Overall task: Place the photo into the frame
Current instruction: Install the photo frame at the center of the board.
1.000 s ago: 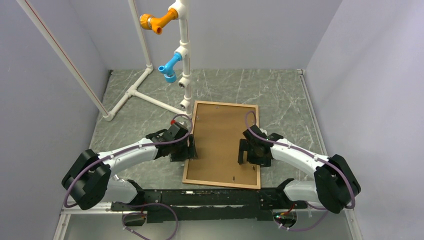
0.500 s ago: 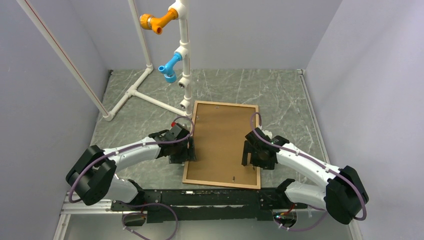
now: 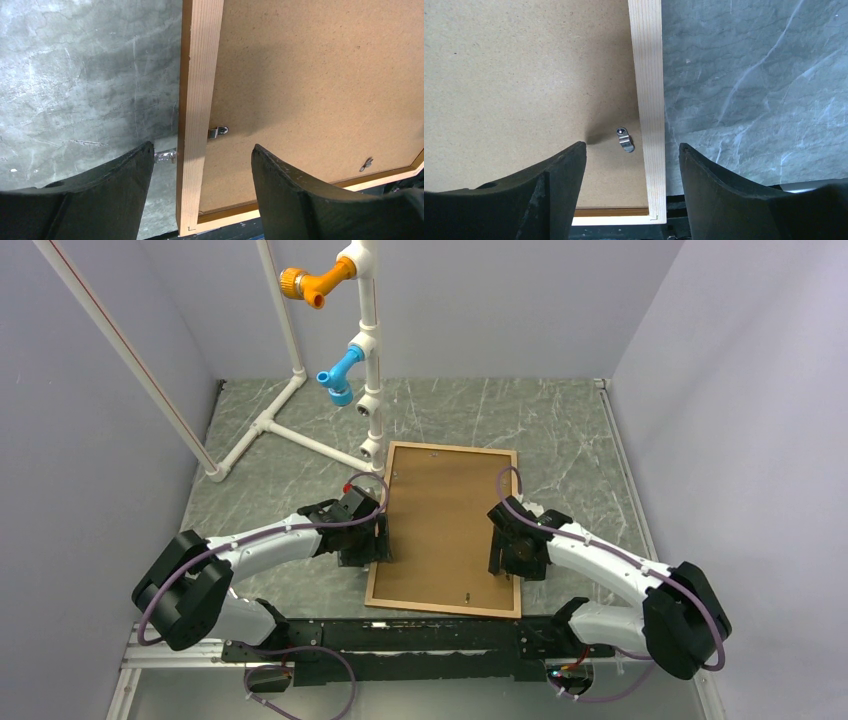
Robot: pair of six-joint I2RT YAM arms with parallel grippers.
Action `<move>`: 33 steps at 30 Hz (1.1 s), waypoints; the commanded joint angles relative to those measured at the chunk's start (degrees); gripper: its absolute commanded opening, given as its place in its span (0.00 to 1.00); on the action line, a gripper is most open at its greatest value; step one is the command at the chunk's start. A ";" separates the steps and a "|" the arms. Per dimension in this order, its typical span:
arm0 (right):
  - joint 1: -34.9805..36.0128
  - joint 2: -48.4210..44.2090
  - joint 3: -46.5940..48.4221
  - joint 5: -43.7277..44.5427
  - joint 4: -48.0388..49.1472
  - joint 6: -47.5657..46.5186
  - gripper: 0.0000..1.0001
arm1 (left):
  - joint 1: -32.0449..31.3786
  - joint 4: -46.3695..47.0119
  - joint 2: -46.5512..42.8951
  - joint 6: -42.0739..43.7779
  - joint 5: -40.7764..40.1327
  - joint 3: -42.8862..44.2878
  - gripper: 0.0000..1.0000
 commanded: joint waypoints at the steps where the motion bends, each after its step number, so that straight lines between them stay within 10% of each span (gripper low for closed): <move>1: 0.05 1.11 0.02 1.13 0.98 0.70 0.70 | 0.21 0.27 0.12 0.95 -0.35 2.00 0.75; 33: -1.45 2.83 0.51 1.01 2.95 0.05 0.00 | 0.24 0.61 -0.17 0.92 -0.49 1.24 0.75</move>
